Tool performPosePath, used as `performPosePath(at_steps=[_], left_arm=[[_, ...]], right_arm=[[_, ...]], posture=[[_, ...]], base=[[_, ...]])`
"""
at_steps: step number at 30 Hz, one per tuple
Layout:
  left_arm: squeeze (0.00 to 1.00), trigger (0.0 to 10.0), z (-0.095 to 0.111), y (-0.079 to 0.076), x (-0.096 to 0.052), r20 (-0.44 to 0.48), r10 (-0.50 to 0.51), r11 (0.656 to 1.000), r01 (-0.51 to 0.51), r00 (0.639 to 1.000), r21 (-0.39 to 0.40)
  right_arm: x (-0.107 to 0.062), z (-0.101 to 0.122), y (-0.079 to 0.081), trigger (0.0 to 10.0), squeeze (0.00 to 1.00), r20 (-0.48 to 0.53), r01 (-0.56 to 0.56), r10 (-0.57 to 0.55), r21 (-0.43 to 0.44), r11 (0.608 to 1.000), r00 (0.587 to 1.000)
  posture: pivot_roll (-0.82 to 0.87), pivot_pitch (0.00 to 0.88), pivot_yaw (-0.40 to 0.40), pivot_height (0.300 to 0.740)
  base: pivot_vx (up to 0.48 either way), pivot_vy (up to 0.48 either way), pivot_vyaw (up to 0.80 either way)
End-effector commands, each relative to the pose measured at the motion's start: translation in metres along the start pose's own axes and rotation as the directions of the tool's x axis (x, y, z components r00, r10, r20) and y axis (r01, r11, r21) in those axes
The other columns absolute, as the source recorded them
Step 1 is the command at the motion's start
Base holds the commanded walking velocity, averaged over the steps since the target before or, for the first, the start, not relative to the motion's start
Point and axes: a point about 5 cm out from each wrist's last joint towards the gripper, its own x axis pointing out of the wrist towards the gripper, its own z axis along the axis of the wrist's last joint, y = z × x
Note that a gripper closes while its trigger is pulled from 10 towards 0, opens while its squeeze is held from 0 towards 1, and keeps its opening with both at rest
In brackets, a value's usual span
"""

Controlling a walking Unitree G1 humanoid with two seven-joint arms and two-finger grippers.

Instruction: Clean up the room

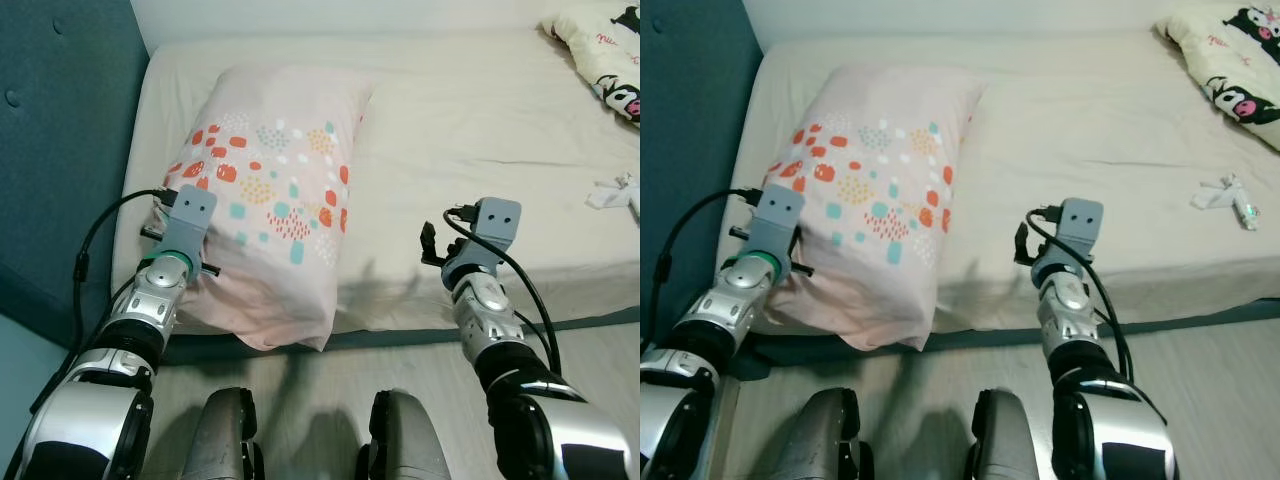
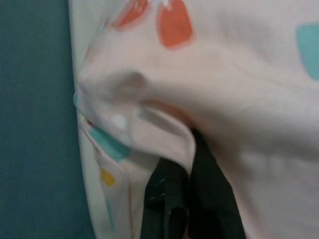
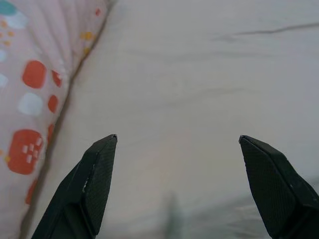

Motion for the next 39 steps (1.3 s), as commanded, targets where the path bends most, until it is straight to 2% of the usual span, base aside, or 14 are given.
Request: performPosePath(at_steps=[1, 4, 7, 8, 9, 11, 12, 13, 14, 19, 26, 30, 34, 39], left_arm=[[1.0, 10.0, 0.004, 0.008, -0.003, 0.068, 0.045, 0.999, -0.047, 0.997, 0.019], [1.0, 10.0, 0.011, 0.014, -0.008, 0.136, 0.086, 0.996, -0.084, 0.987, -0.02], [1.0, 10.0, 0.026, 0.014, -0.017, 0.265, 0.062, 0.995, -0.039, 0.962, -0.089], [1.0, 10.0, 0.026, 0.014, -0.017, 0.265, 0.062, 0.995, -0.039, 0.962, -0.089], [0.0, 10.0, 0.031, 0.011, -0.021, 0.301, 0.035, 0.994, -0.002, 0.953, -0.112], [0.0, 10.0, 0.044, 0.004, -0.028, 0.368, -0.017, 0.988, 0.072, 0.93, -0.137], [0.0, 10.0, 0.044, 0.004, -0.028, 0.368, -0.017, 0.988, 0.072, 0.93, -0.137], [0.0, 10.0, 0.056, 0.001, -0.034, 0.424, -0.045, 0.987, 0.106, 0.904, -0.122], [0.0, 10.0, 0.056, 0.001, -0.034, 0.424, -0.045, 0.987, 0.106, 0.904, -0.122], [0.0, 10.0, 0.07, -0.007, -0.045, 0.495, -0.088, 0.992, 0.122, 0.865, -0.037], [0.0, 10.0, 0.066, -0.015, -0.05, 0.477, -0.092, 0.988, 0.139, 0.874, -0.064], [0.0, 10.0, 0.057, -0.024, -0.052, 0.418, -0.123, 0.97, 0.198, 0.9, -0.142], [0.0, 10.0, 0.056, -0.033, -0.055, 0.419, -0.189, 0.939, 0.288, 0.888, -0.187], [0.0, 10.0, 0.056, -0.033, -0.056, 0.42, -0.202, 0.935, 0.302, 0.885, -0.185]], right_arm=[[-0.002, -0.004, 0.0, 10.0, 0.0, 0.003, -0.011, 0.011, 0.009, 1.0, 1.0], [-0.002, 0.001, 0.006, 10.0, 0.0, 0.04, -0.049, 0.049, 0.006, 0.999, 0.998], [-0.003, 0.01, 0.014, 10.0, 0.0, 0.114, -0.108, 0.106, 0.012, 0.994, 0.988], [-0.003, 0.01, 0.014, 10.0, 0.0, 0.114, -0.108, 0.106, 0.012, 0.994, 0.988], [-0.004, 0.012, 0.017, 10.0, 0.0, 0.137, -0.131, 0.127, 0.019, 0.991, 0.982], [-0.007, 0.017, 0.023, 10.0, 0.0, 0.179, -0.174, 0.166, 0.032, 0.984, 0.97], [-0.007, 0.017, 0.023, 10.0, 0.0, 0.179, -0.174, 0.166, 0.032, 0.984, 0.97], [-0.01, 0.021, 0.028, 10.0, 0.0, 0.215, -0.213, 0.2, 0.041, 0.976, 0.956], [-0.01, 0.021, 0.028, 10.0, 0.0, 0.215, -0.213, 0.2, 0.041, 0.976, 0.956], [-0.016, 0.027, 0.036, 10.0, 0.0, 0.261, -0.283, 0.262, 0.047, 0.958, 0.929], [-0.019, 0.022, 0.039, 10.0, 0.0, 0.255, -0.291, 0.267, 0.058, 0.955, 0.929], [-0.024, 0.022, 0.043, 10.0, 0.0, 0.264, -0.311, 0.284, 0.068, 0.948, 0.922], [-0.027, 0.028, 0.047, 10.0, 0.0, 0.297, -0.34, 0.313, 0.043, 0.939, 0.902], [-0.028, 0.028, 0.047, 10.0, 0.0, 0.299, -0.346, 0.318, 0.046, 0.937, 0.9]], posture=[[0.05, 0.083, 0.071, 0.609], [0.06, 0.088, 0.075, 0.609], [0.06, 0.091, 0.07, 0.609], [0.06, 0.091, 0.07, 0.609], [0.07, 0.091, 0.068, 0.609], [0.06, 0.089, 0.068, 0.609], [0.06, 0.089, 0.068, 0.609], [0.06, 0.095, 0.064, 0.609], [0.06, 0.095, 0.064, 0.609], [0.06, 0.096, 0.066, 0.609], [0.06, 0.092, 0.061, 0.609], [0.06, 0.091, 0.06, 0.609], [0.06, 0.099, 0.06, 0.609], [0.06, 0.099, 0.06, 0.609]], base=[[0.0, 0.0, 0.0], [0.0, 0.0, 0.0], [0.0, 0.0, 0.0], [0.0, 0.0, 0.0], [0.0, 0.0, 0.0], [0.0, 0.0, 0.0], [0.0, 0.0, 0.0], [0.0, 0.0, 0.0], [0.0, 0.0, 0.0], [0.0, 0.0, 0.0], [0.0, 0.0, 0.0], [0.0, 0.0, 0.0], [0.0, 0.0, 0.0], [0.0, 0.0, 0.0]])
